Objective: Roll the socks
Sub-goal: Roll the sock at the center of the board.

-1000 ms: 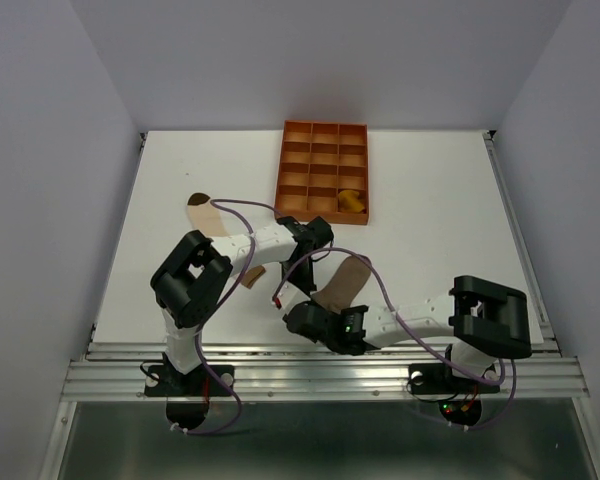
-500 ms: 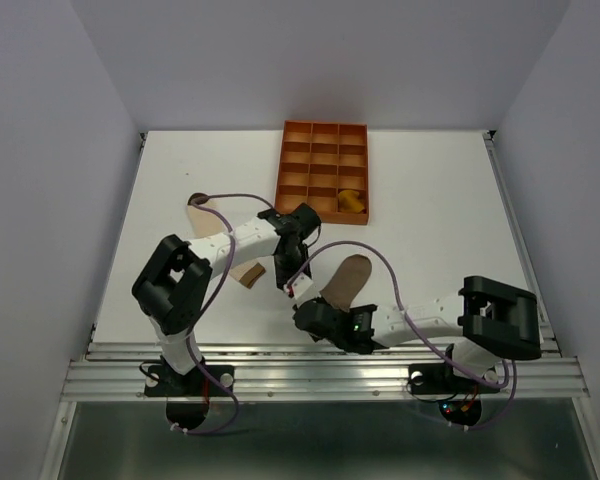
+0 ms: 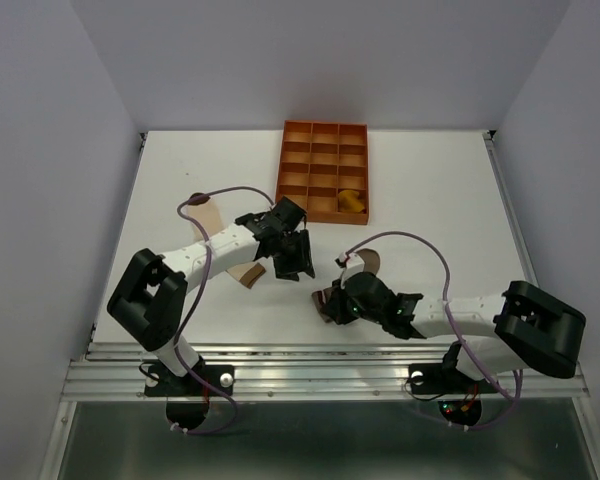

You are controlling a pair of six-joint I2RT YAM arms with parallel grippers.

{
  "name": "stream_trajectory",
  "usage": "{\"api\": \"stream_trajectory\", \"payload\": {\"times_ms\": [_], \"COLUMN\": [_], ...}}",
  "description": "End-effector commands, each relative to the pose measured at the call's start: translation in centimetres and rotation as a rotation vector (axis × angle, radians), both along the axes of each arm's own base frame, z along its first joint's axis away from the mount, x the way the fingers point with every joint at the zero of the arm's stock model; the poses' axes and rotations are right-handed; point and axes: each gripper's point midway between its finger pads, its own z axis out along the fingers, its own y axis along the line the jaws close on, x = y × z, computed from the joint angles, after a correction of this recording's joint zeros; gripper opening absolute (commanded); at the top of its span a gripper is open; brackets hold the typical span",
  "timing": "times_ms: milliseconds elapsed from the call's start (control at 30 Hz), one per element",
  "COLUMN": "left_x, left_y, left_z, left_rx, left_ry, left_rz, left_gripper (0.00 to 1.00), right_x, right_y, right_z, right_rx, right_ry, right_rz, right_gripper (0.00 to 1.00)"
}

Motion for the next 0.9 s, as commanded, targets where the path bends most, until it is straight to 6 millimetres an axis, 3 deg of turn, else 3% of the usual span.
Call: {"api": "stream_trajectory", "payload": {"times_ms": [0, 133, 300, 567, 867], "left_x": [-0.3, -1.4, -3.0, -2.6, -1.8], "left_y": [-1.6, -2.7, -4.0, -4.8, -5.2], "left_z": [1.2, 0.8, 0.3, -0.8, -2.1], "left_rx": [-0.115, -0.206, -0.227, -0.228, -0.205], "left_ry": [-0.06, -0.071, -0.066, -0.055, -0.039], "left_rz": [-0.104, -0.19, -0.286, -0.298, -0.284], "left_gripper": [0.55, 0.56, 0.56, 0.57, 0.57], "right_x": [-0.6, 0.4, 0.4, 0.7, 1.0], "right_y": [0.3, -1.7, -2.2, -3.2, -4.1], "right_z": [1.4, 0.6, 0.0, -1.4, -2.0], "right_rx": [0.193, 0.283, 0.333, 0.37, 0.39], "right_ry": [0.114, 0.212, 0.338, 0.511, 0.588], "right_rz": [-0.001, -0.056, -0.053, -0.091, -0.125], "right_gripper": [0.01, 0.01, 0.01, 0.01, 0.01]}}
